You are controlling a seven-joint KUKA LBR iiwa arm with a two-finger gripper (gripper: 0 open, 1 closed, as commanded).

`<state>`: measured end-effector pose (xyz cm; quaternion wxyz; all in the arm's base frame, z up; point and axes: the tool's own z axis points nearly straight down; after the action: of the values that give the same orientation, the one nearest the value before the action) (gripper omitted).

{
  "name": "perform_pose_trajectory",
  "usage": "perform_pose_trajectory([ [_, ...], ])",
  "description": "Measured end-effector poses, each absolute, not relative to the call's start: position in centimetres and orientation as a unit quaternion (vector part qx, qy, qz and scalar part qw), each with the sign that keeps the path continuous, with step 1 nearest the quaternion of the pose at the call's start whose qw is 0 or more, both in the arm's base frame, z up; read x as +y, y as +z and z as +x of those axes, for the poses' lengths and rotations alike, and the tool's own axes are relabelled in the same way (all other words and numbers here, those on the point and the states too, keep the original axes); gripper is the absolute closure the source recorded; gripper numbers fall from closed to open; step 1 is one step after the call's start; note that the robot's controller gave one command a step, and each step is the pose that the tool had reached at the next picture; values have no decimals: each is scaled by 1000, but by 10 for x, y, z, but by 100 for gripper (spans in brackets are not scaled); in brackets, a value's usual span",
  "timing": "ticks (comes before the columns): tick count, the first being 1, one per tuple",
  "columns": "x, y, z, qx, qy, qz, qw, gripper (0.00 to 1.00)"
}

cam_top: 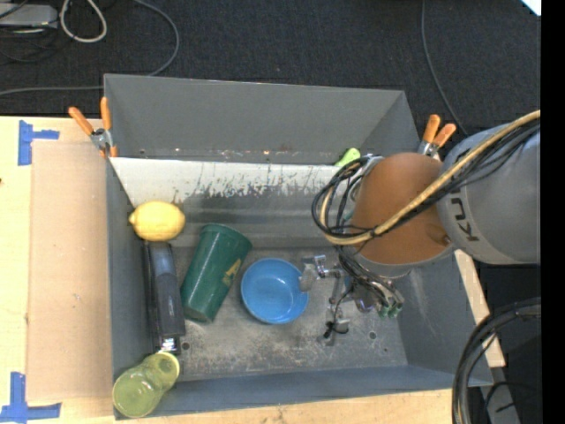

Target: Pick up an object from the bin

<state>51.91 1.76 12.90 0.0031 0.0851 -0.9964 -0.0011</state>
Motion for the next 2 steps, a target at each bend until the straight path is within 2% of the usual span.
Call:
perform_pose_trajectory([
  [1,20,97,515,-1000,-2,10,5,0],
  [2,33,84,549,-991,-1,-133,4,0],
])
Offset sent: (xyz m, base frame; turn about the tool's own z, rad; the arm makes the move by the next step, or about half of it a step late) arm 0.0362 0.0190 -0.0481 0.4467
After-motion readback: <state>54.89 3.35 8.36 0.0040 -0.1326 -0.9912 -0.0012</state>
